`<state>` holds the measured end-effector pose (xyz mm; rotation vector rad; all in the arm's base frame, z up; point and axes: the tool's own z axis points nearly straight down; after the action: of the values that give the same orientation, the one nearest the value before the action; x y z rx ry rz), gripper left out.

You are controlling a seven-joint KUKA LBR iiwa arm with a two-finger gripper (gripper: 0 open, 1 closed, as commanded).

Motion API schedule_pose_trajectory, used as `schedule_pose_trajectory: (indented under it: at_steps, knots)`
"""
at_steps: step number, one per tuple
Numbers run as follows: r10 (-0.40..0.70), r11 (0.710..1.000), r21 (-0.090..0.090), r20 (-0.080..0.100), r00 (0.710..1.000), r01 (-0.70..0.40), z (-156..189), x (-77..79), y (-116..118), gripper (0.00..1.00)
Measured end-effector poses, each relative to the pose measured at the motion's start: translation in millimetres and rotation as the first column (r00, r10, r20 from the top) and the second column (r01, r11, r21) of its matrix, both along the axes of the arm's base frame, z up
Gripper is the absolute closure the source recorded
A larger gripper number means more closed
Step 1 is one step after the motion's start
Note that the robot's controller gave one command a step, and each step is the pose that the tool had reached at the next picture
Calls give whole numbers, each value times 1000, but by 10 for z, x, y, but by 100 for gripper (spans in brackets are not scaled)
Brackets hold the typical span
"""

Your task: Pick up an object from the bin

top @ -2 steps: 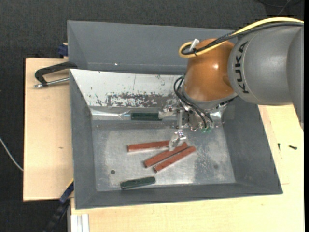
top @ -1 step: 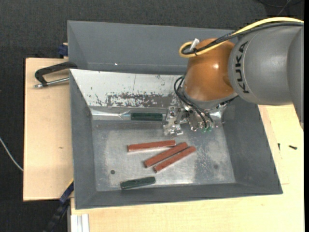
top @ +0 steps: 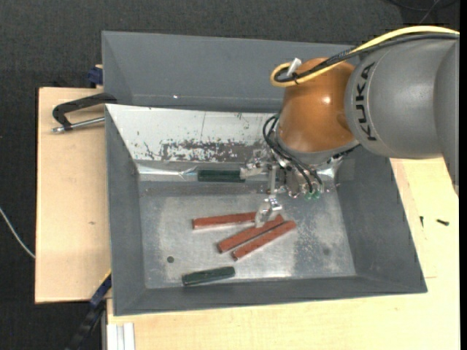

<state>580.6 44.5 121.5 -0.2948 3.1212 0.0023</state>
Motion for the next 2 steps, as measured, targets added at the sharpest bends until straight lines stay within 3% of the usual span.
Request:
schedule_pose_trajectory:
  at_steps: [1,2]
  knots:
    - [0,1000,0,0,1000,0,0,0,0,0]
    - [-110,994,-2,-8,994,110,-376,-436,-45,100]
